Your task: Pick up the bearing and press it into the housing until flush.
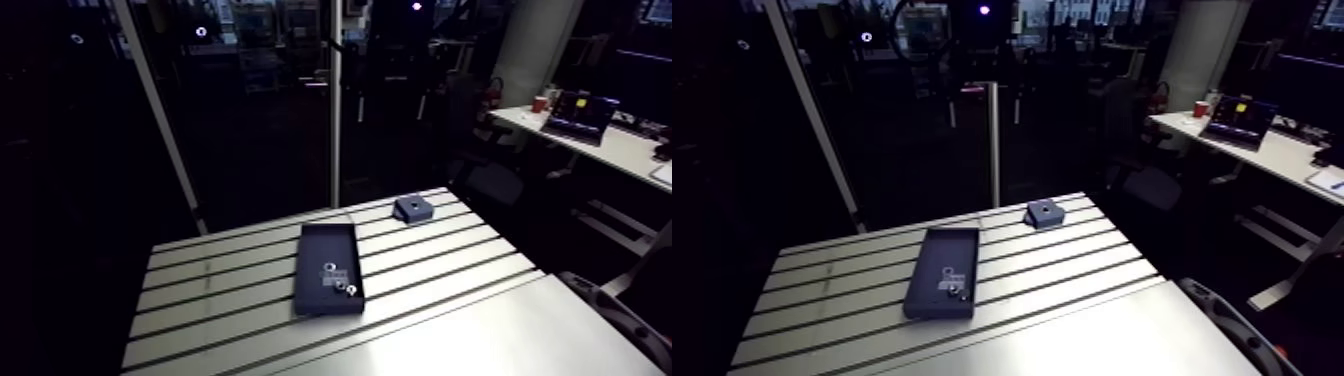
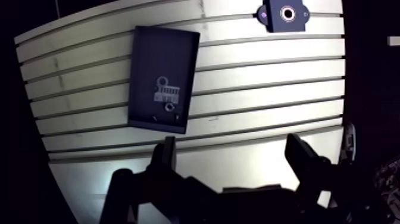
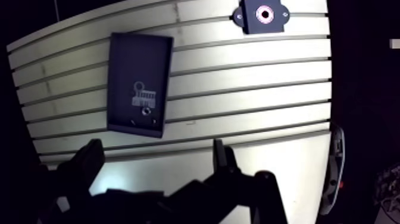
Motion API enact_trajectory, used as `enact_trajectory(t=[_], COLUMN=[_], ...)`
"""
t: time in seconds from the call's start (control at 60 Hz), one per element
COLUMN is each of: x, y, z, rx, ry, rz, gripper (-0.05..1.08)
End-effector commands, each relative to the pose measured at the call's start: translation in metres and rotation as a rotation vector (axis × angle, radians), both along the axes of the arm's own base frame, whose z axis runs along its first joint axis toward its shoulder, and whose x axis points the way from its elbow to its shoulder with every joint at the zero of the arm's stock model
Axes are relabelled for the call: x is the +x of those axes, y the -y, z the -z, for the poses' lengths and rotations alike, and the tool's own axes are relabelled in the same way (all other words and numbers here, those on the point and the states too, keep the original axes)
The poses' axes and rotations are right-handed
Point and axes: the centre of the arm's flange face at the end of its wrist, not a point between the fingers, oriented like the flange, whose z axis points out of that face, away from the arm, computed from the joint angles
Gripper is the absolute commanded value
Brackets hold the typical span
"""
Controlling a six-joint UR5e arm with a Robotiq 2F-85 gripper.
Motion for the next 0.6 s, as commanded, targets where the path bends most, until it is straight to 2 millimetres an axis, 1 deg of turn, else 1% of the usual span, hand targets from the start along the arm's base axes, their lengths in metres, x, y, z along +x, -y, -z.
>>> enact_trajectory(t=[0.017, 0.6], x=[0.0, -0.004], y=[0.004, 0.003], z=[0.007, 0.017], rx=[-0.008, -0.006], ry=[0.012, 0.027], rz=[0.001, 0.001], gripper=[0.0, 0.0])
